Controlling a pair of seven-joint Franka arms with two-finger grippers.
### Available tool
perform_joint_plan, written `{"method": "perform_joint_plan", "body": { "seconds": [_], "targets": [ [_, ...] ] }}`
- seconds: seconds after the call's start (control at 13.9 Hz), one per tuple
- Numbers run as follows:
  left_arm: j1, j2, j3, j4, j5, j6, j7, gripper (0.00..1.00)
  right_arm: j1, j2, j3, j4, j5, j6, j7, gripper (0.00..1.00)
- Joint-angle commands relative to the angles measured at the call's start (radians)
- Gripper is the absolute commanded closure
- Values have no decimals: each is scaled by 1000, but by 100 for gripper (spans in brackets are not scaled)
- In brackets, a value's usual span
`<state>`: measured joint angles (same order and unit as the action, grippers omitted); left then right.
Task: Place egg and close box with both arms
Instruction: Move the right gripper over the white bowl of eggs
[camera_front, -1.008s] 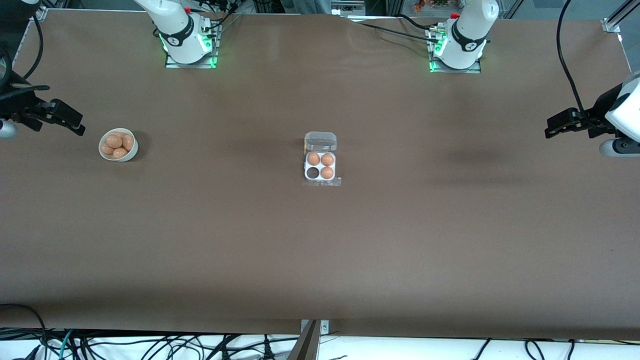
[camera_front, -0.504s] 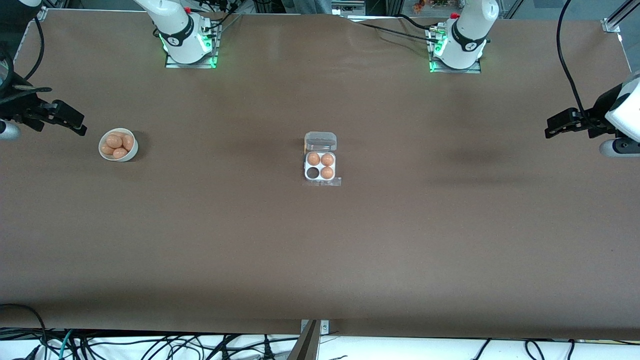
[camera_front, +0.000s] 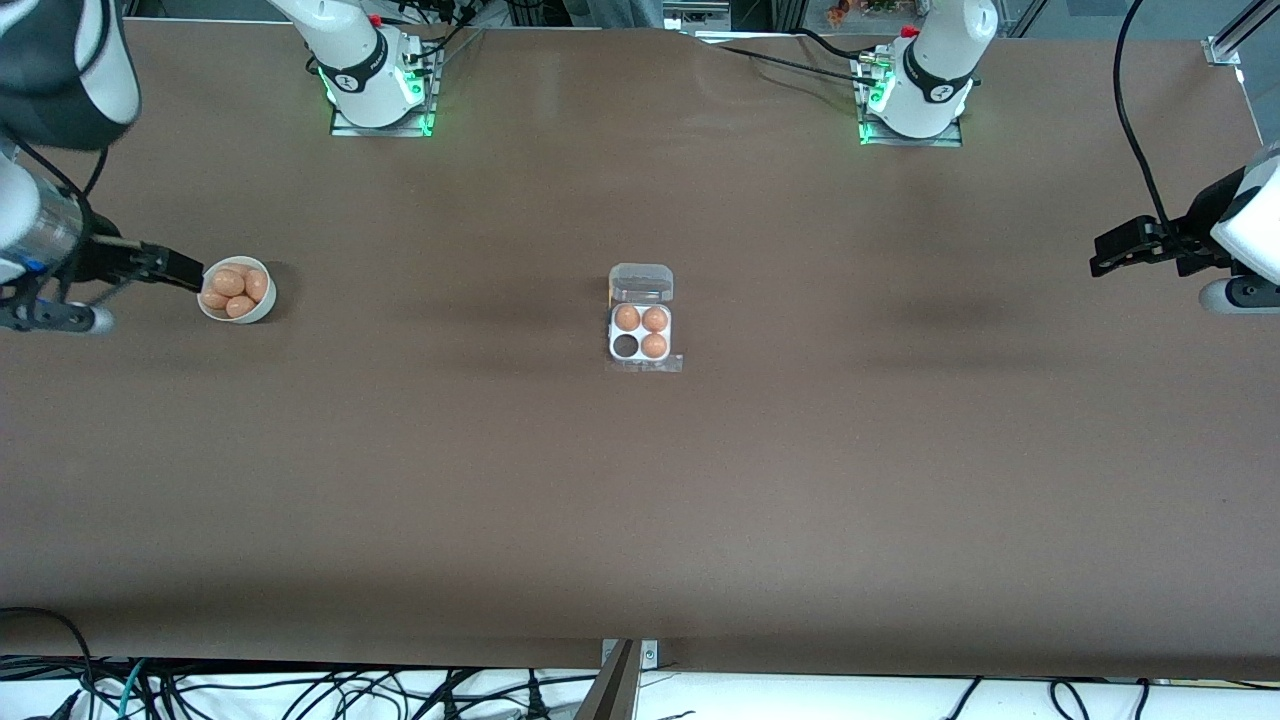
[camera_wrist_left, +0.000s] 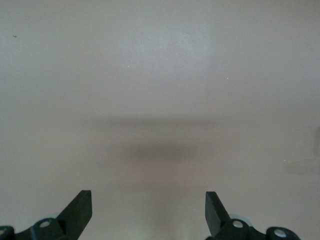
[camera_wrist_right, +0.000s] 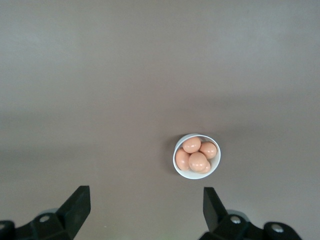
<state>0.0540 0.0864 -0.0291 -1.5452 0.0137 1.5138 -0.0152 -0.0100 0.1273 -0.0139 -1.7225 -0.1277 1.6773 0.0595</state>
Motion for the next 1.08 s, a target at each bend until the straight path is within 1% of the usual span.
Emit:
{"method": "perform_joint_plan", "body": {
  "seconds": [0.0,0.14,0.29,0.43,0.5,0.65,0.86,1.01],
  "targets": [
    [9,10,-3,27,-14,-21,11,0,-14,54,0,-25,-46,11,-3,0],
    [9,10,-3,27,-14,-21,11,0,-18,52,-24,-99,-49,91,-10,0],
    [9,10,-3,27,-14,-21,12,0,-18,34,-46,-211,-50,203,-18,0],
    [10,10,-3,27,-14,-21,12,0,-18,2,-70,-337,-50,331,-32,0],
    [10,10,-3,27,-12,-21,12,0,-18,-18,-90,-412,-50,417,-47,0],
    [10,10,-3,27,-12,-21,11,0,-18,-29,-136,-518,-50,546,-87,0],
    [9,10,-3,27,-12,-21,11,0,-18,-28,-207,-641,-50,718,-173,0],
    [10,10,-3,27,-12,-21,11,0,-18,-25,-245,-693,-50,786,-204,0]
  ]
}}
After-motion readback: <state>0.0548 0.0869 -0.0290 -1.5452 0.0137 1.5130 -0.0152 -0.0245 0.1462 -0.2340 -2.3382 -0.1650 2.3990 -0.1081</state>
